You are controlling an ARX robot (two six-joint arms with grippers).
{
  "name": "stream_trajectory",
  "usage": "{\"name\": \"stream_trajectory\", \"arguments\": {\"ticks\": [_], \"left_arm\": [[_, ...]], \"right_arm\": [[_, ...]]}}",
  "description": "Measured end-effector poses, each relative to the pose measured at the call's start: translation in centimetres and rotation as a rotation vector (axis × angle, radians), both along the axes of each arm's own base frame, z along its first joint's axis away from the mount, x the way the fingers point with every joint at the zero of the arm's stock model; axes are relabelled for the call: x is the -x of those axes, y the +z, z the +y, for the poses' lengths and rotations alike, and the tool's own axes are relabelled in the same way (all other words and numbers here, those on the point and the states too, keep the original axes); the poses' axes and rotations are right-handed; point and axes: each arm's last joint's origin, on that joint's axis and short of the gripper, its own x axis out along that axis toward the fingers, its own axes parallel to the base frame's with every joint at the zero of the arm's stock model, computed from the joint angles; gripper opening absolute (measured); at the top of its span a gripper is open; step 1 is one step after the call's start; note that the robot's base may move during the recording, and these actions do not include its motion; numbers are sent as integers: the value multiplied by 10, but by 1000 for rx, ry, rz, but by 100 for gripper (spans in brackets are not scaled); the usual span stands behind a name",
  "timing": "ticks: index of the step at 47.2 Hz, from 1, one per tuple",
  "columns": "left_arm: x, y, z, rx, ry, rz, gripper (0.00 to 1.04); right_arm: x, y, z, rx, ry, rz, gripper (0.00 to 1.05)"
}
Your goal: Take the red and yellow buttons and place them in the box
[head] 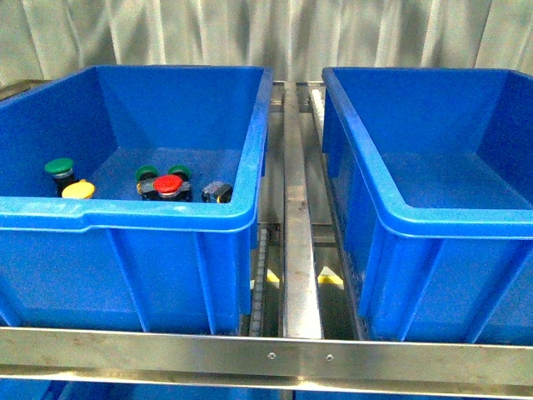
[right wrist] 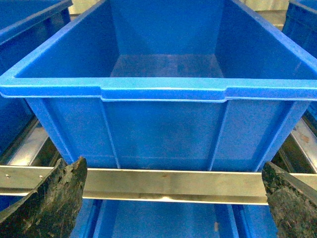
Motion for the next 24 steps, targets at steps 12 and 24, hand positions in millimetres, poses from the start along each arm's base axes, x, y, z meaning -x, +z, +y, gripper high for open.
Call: {"name": "stream_trajectory", "arguments": {"ticks": [12,24], "left_arm": [[0,0,0,0,0,0,97],[0,0,0,0,0,0,97]], "right_arm": [[0,0,0,0,0,0,102],[0,0,0,0,0,0,102]]}}
